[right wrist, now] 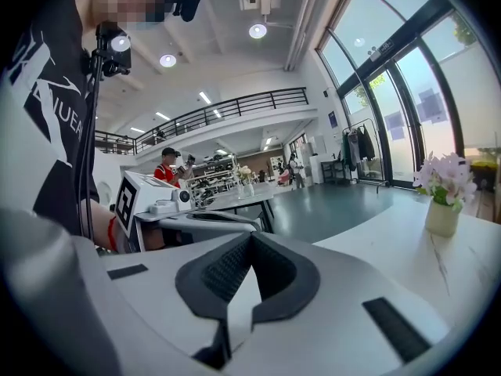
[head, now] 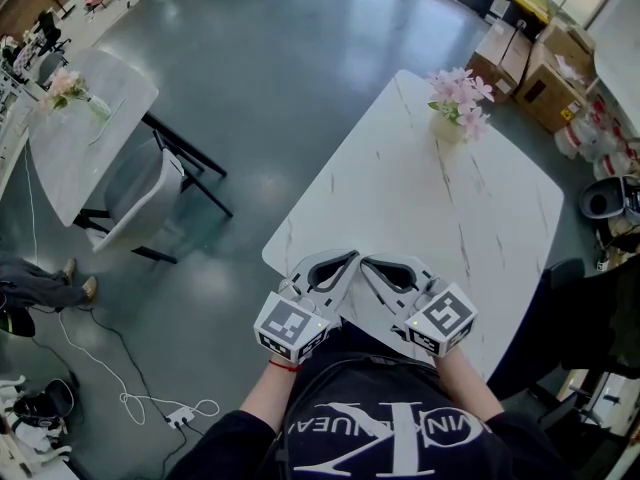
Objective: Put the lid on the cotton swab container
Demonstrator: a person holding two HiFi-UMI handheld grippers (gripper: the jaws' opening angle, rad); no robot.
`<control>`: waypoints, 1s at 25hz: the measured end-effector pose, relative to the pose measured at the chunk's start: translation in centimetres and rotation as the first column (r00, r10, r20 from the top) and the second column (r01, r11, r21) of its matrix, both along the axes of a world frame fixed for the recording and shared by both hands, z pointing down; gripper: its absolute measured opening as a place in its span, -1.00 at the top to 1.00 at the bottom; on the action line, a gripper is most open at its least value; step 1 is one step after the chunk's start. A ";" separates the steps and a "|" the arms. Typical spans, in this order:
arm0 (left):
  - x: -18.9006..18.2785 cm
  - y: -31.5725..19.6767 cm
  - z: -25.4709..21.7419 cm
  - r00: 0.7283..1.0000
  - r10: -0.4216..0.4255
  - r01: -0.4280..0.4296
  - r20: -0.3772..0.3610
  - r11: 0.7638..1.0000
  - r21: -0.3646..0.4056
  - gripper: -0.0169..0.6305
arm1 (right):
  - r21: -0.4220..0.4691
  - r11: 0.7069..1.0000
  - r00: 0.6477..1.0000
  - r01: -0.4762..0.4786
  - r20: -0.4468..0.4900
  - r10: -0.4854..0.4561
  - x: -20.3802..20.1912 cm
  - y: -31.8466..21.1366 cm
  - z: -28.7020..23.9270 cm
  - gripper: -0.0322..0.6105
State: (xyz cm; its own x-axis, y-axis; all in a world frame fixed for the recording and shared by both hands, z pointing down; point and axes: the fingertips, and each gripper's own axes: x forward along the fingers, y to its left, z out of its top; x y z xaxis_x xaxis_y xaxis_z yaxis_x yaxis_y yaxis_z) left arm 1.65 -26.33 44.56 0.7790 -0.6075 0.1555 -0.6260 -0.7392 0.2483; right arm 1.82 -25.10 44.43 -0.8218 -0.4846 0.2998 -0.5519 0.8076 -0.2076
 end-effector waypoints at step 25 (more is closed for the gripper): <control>0.4 -0.9 -4.1 1.000 0.010 -0.008 -0.021 0.998 0.069 0.93 | 0.091 0.996 0.999 -0.002 0.032 -0.001 0.4 -0.8 -4.0 0.89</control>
